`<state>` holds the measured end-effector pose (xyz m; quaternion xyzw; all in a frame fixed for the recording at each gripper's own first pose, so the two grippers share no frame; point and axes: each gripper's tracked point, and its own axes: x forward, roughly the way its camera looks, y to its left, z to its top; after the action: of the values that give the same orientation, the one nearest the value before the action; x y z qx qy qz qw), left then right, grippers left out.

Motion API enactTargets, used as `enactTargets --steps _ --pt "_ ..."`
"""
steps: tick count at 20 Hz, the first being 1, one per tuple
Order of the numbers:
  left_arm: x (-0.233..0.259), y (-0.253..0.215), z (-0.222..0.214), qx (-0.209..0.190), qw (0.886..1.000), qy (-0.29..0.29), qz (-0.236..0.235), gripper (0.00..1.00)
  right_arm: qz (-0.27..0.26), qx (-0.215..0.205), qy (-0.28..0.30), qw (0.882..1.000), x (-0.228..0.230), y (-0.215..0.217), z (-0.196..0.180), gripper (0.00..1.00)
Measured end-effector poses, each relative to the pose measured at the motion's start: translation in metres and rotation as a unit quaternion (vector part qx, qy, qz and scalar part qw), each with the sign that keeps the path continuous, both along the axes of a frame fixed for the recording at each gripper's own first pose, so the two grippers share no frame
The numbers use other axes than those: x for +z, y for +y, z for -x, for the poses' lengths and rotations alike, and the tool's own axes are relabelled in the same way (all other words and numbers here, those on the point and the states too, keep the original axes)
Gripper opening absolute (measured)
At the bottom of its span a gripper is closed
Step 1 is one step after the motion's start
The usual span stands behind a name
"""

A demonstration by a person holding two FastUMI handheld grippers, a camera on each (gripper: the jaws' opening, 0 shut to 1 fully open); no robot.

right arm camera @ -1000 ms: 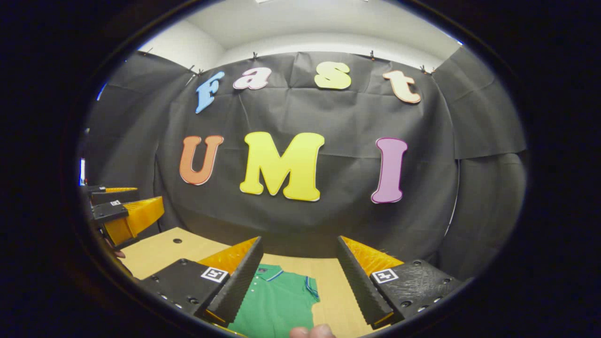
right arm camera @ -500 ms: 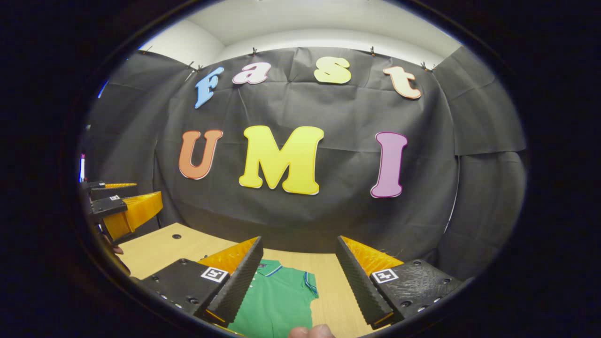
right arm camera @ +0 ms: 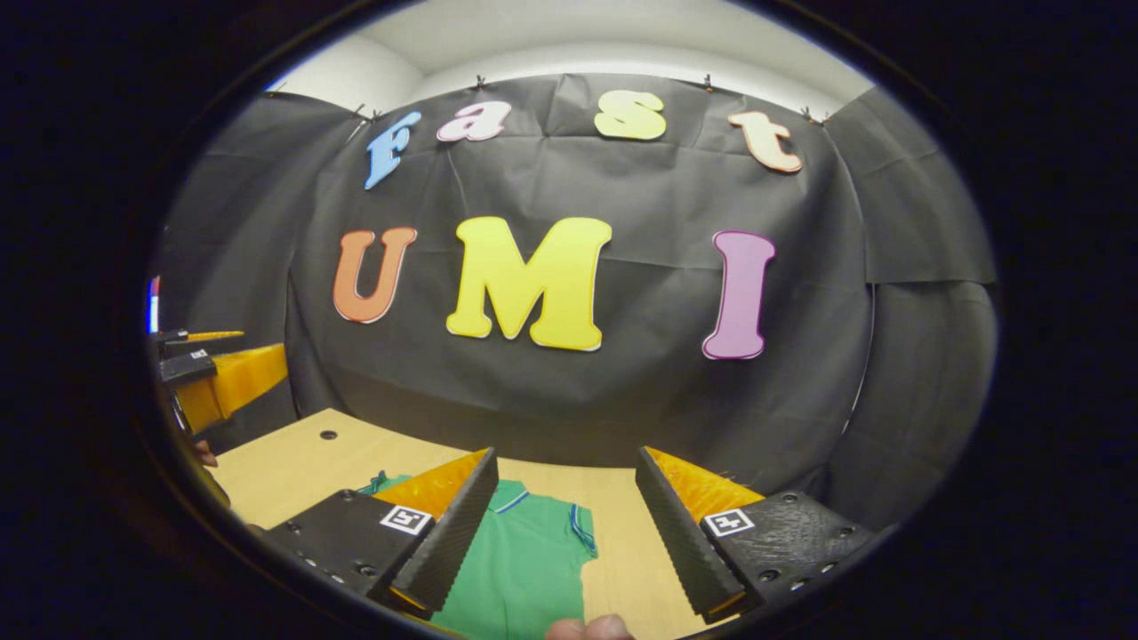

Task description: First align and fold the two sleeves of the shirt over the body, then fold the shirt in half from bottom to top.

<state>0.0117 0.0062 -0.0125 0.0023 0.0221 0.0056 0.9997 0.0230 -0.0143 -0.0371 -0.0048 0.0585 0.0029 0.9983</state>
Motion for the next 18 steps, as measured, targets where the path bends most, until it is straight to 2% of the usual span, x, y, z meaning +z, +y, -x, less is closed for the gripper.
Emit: enactTargets --steps 3,5,6,11,18 --pt "-0.002 0.002 -0.005 0.006 1.0 0.003 -0.005 1.0 -0.007 0.009 0.044 0.999 -0.034 -0.004 -0.017 0.97" --pt "-0.001 0.003 -0.007 0.01 1.0 0.003 -0.009 1.0 -0.003 0.01 0.067 0.998 -0.055 -0.01 -0.029 0.95" --pt "-0.003 0.003 -0.008 0.01 1.0 0.004 -0.011 1.0 0.001 0.011 0.075 0.997 -0.065 -0.014 -0.037 0.97" --pt "-0.007 0.003 -0.014 0.019 1.0 0.011 -0.012 1.0 0.008 0.016 0.115 0.993 -0.106 -0.028 -0.075 0.95" --pt "-0.018 -0.003 -0.031 0.027 0.999 0.026 -0.012 1.0 0.029 0.042 0.191 0.98 -0.19 -0.038 -0.123 0.95"
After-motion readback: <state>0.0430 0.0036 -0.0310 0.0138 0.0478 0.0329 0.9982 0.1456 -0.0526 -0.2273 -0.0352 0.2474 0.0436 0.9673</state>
